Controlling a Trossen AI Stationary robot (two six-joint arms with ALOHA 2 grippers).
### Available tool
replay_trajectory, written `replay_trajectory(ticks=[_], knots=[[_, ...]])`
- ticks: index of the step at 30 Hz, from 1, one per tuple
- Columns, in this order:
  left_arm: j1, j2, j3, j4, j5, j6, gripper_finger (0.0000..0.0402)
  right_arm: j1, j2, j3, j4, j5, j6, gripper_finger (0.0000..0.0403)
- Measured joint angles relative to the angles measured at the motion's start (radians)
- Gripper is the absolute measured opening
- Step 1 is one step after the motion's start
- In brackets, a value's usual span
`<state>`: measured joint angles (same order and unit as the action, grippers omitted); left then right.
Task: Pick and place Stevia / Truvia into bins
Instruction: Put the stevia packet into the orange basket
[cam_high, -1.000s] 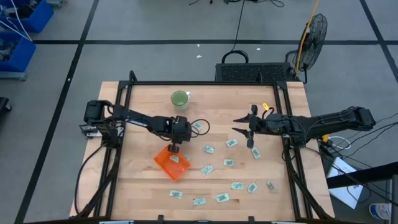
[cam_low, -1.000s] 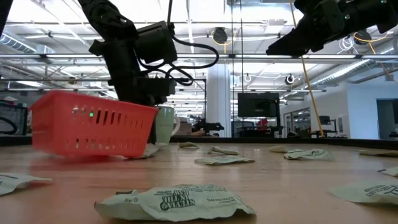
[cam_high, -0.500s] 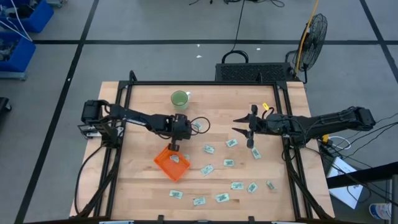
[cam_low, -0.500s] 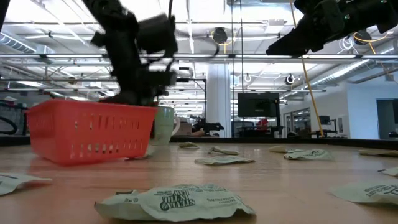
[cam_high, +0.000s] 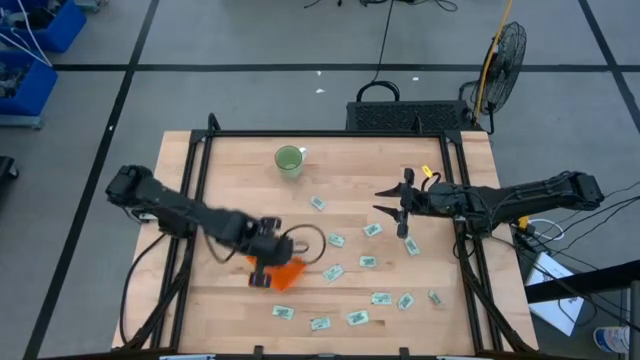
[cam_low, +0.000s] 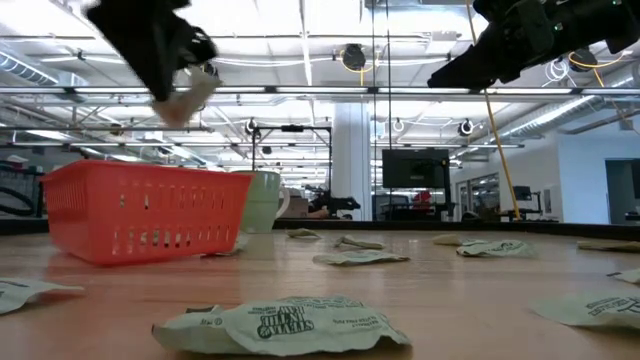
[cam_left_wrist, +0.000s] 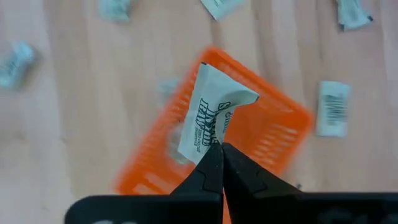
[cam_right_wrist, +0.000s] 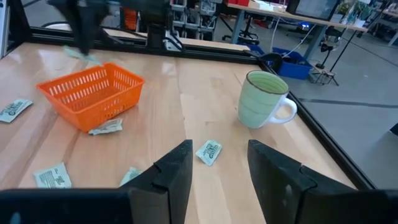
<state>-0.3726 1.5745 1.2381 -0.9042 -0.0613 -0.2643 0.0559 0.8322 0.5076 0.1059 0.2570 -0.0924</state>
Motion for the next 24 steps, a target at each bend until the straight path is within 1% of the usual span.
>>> replay_trajectory(ticks=[4,6,10,14,21,24], knots=[[-0.047,0.072,-0.002,-0.030,-0.081,-0.216,0.0013,0.000,0.000,0.000,0.016,0.000,-0.002,0.0146],[-0.047,0.103,-0.002,-0.049,-0.088,-0.272,0.0028,0.000,0.000,0.000,0.036,0.000,-0.003,0.0146],[-0.030,0.154,-0.002,-0.073,-0.076,-0.295,0.0062,0.000,0.000,0.000,0.066,0.000,0.001,0.0146],[-0.010,0.163,-0.001,-0.082,-0.055,-0.276,0.0092,0.000,0.000,0.000,0.066,0.000,0.001,0.0146],[-0.003,0.164,-0.002,-0.224,-0.077,-0.355,0.0101,0.000,0.000,0.000,0.063,0.000,0.001,0.0146],[-0.005,0.162,-0.019,-0.244,-0.063,-0.408,0.0101,0.000,0.000,0.000,0.056,0.000,0.015,0.0146]])
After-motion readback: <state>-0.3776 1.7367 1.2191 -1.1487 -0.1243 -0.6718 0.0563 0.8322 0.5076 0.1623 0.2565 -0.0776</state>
